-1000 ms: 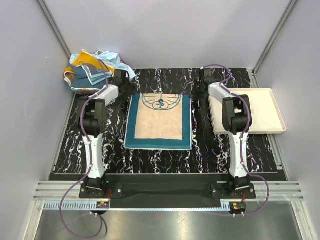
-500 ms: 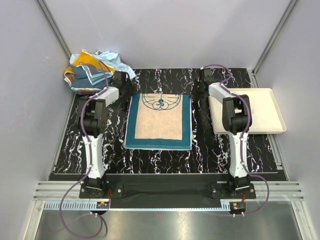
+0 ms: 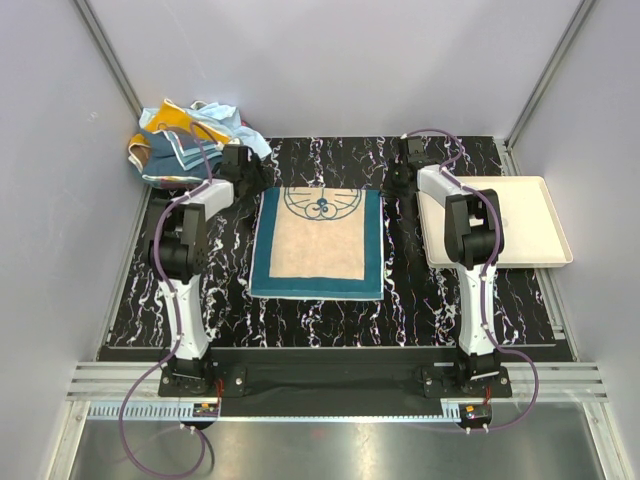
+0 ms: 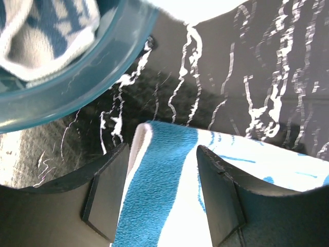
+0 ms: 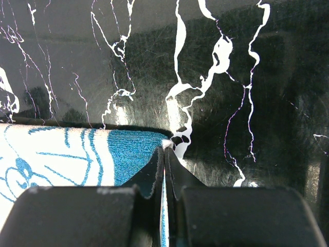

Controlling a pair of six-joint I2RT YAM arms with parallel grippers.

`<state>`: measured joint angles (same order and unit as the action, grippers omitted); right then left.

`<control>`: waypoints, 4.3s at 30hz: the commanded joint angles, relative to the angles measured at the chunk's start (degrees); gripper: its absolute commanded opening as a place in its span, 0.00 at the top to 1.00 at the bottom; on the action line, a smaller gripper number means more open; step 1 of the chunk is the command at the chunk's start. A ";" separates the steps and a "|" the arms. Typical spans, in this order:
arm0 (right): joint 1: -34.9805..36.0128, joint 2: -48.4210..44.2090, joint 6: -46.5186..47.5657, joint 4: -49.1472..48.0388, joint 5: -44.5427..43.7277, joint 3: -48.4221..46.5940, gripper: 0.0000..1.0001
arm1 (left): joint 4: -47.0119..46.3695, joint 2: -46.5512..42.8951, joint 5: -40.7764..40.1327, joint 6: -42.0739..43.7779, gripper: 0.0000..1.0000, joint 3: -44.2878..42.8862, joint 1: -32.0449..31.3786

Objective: Fold and stack the towels
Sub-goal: Fold the towel

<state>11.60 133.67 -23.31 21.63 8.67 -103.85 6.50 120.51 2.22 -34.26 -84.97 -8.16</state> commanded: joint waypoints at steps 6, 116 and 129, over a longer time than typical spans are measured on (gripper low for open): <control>-0.43 -1.83 0.90 -0.10 -0.32 -1.09 0.96 | -1.23 -3.09 0.16 2.80 0.48 -0.46 0.43; 3.78 -50.25 -8.33 -18.20 7.42 54.63 1.00 | -3.95 -33.76 -11.89 -8.80 1.00 36.10 -3.53; 6.86 -57.73 -8.59 -15.83 5.13 59.82 0.99 | -4.22 -44.30 -10.92 -8.81 1.00 42.87 -4.67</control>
<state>17.65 78.22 -31.42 5.89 15.49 -45.34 4.43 79.85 -6.85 -43.07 -43.11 -12.73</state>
